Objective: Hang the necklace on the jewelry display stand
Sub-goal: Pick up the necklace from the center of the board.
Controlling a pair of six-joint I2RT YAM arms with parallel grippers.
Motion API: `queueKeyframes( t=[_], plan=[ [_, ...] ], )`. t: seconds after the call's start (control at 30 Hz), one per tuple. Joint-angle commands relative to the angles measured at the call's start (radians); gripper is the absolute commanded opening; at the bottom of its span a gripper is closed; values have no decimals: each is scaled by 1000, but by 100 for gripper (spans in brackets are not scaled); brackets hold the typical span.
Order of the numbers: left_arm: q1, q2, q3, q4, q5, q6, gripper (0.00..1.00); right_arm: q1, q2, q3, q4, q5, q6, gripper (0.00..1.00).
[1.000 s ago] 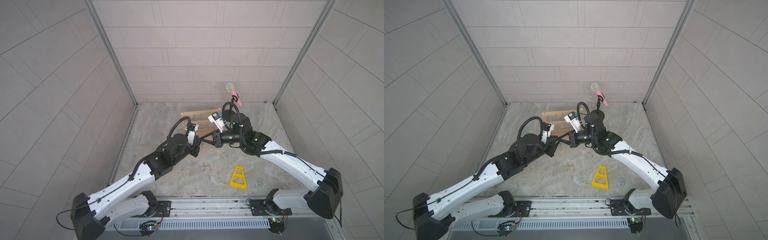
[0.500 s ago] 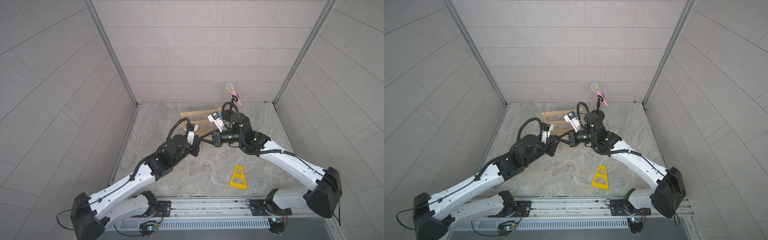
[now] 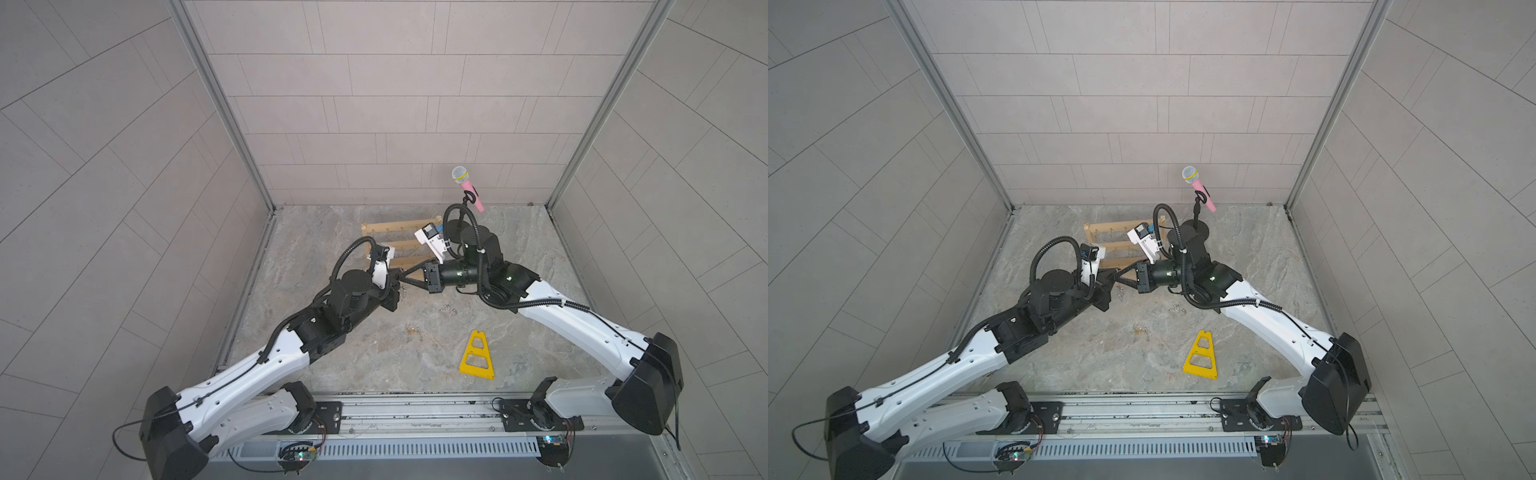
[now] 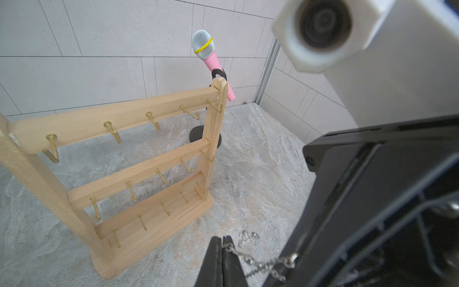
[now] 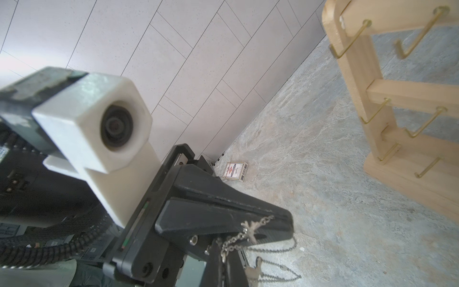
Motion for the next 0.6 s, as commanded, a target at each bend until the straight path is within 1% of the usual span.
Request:
queueKeyframes(
  t=[0.0,0.07,0.2,0.4,0.47,0.57],
  plan=[
    [-3,-21,-15,40,-14,7,2,0,6,-14,41,-24,21,0],
    [-4,-28,-20,47,-22,3,1,-6,6,-31,78,-37,49,1],
    [-4,-45,-28,49,-38,-3,0,-21,3,-58,136,-51,90,9],
    [-1,-54,-32,51,-48,-11,0,-29,1,-78,178,-70,118,15],
    [-2,-52,-32,54,-48,-13,0,-30,2,-83,189,-76,126,16],
    [-2,-54,-34,57,-47,-15,0,-32,2,-90,195,-80,129,11]
  ],
)
